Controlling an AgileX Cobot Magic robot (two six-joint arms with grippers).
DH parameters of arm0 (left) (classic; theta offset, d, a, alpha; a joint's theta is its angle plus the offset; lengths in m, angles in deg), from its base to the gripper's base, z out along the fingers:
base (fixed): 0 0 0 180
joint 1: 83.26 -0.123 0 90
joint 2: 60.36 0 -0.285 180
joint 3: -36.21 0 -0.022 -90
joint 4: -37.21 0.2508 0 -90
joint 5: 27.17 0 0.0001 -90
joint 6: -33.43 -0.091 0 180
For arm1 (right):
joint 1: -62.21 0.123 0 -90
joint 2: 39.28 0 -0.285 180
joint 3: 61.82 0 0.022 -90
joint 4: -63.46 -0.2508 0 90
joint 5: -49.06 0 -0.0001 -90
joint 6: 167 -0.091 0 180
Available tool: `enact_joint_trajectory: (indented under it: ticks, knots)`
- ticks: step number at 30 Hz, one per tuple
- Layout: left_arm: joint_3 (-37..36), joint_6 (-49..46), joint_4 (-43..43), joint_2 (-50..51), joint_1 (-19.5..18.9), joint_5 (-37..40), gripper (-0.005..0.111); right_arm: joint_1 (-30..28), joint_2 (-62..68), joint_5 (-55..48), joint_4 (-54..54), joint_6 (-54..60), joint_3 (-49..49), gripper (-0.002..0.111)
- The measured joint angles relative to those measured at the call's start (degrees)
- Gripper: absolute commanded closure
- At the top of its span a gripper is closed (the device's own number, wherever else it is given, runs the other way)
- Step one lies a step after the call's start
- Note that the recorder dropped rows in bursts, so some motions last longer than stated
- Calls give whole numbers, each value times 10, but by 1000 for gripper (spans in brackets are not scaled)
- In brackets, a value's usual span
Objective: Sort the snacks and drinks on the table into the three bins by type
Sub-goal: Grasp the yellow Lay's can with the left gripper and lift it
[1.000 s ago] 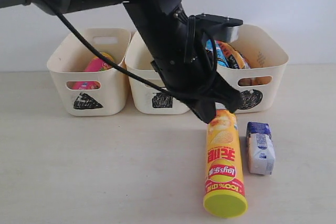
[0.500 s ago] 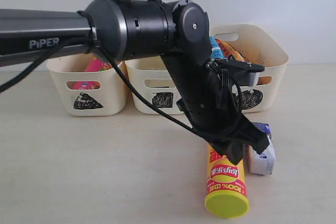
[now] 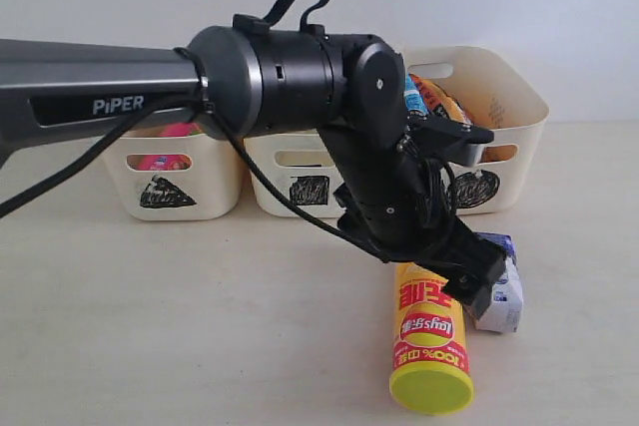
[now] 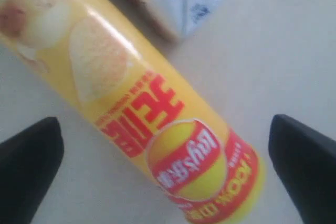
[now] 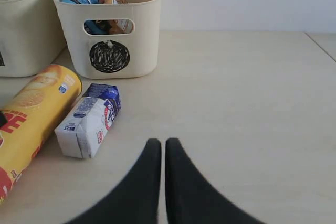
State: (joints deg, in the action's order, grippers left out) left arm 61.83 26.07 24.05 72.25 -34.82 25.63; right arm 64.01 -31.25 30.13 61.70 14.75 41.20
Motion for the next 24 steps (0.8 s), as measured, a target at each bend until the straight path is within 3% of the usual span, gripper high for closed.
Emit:
enact_joint_trajectory:
  ticks: [3, 14, 24]
  knots:
    - [0, 38, 42, 9, 0, -27, 6, 0, 0, 0, 0, 0, 0, 108]
    - [0, 79, 53, 37, 0, -95, 6, 0, 0, 0, 0, -2, 0, 108]
    - [0, 107, 89, 59, 0, -116, 14, 0, 0, 0, -1, -2, 0, 108]
